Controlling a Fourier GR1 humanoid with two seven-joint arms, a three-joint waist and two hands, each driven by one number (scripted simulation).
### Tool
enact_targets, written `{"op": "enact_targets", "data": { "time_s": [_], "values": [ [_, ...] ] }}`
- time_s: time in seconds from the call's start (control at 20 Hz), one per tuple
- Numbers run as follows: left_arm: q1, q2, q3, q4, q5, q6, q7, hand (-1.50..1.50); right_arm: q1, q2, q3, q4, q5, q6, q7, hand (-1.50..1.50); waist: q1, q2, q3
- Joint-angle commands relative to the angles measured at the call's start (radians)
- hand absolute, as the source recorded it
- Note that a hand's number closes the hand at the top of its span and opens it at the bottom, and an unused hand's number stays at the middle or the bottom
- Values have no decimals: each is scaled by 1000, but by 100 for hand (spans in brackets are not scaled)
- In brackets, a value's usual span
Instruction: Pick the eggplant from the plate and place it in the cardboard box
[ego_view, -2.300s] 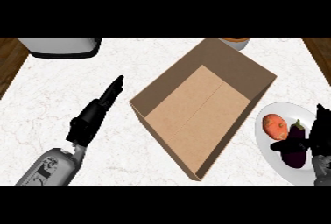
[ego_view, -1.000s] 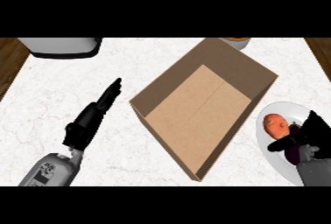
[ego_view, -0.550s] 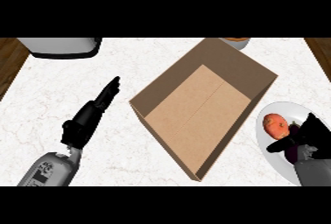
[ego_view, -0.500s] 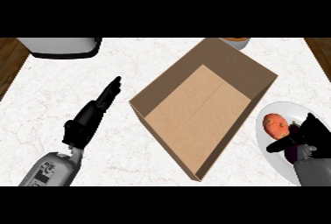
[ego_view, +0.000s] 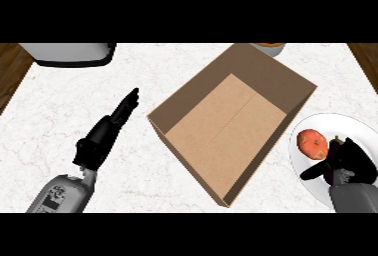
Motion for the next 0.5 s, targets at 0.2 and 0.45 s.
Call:
{"op": "enact_targets", "data": {
  "time_s": [0.2,0.45],
  "values": [
    [6,-15,56,-4,-17,-60,14,0,14,-1,-58,51,14,51,34,-150,-1,0,0],
    [-42,-44,58,-19,-36,-66,71,0,-13,64,-18,81,96,27,101,-150,1,-1,0]
  ]
}}
